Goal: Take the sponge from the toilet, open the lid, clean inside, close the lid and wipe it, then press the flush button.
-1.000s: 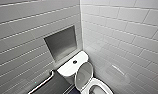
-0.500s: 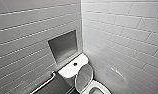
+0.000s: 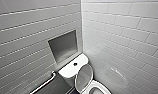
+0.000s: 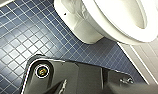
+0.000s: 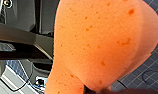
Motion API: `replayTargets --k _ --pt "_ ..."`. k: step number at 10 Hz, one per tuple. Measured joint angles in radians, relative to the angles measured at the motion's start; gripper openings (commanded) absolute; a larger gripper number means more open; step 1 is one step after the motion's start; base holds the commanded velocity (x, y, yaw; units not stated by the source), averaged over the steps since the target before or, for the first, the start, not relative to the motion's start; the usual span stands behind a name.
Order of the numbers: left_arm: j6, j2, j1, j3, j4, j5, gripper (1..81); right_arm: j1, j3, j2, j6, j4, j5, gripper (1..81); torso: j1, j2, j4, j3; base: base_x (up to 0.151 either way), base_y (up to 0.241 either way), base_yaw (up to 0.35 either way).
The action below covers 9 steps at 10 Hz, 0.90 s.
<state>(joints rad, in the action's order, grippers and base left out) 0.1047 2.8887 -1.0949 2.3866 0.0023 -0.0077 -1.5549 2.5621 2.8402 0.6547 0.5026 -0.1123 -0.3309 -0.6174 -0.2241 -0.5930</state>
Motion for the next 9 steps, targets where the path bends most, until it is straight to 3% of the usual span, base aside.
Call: replayTargets --k 4,9 --pt "0.001 -0.05 0.156 -0.095 -0.15 0.011 81.1 -0.004 -0.001 0.003 0.0 0.001 -0.009 1.0 0.0 0.0 0.0 0.0 0.0 0.0 0.0" --pt "0.04 -0.071 0.32 -0.106 -0.385 0.009 81.1 -0.027 0.001 0.031 -0.034 0.004 -0.037 1.0 0.0 0.0 0.0 0.0 0.0 0.0 0.0"
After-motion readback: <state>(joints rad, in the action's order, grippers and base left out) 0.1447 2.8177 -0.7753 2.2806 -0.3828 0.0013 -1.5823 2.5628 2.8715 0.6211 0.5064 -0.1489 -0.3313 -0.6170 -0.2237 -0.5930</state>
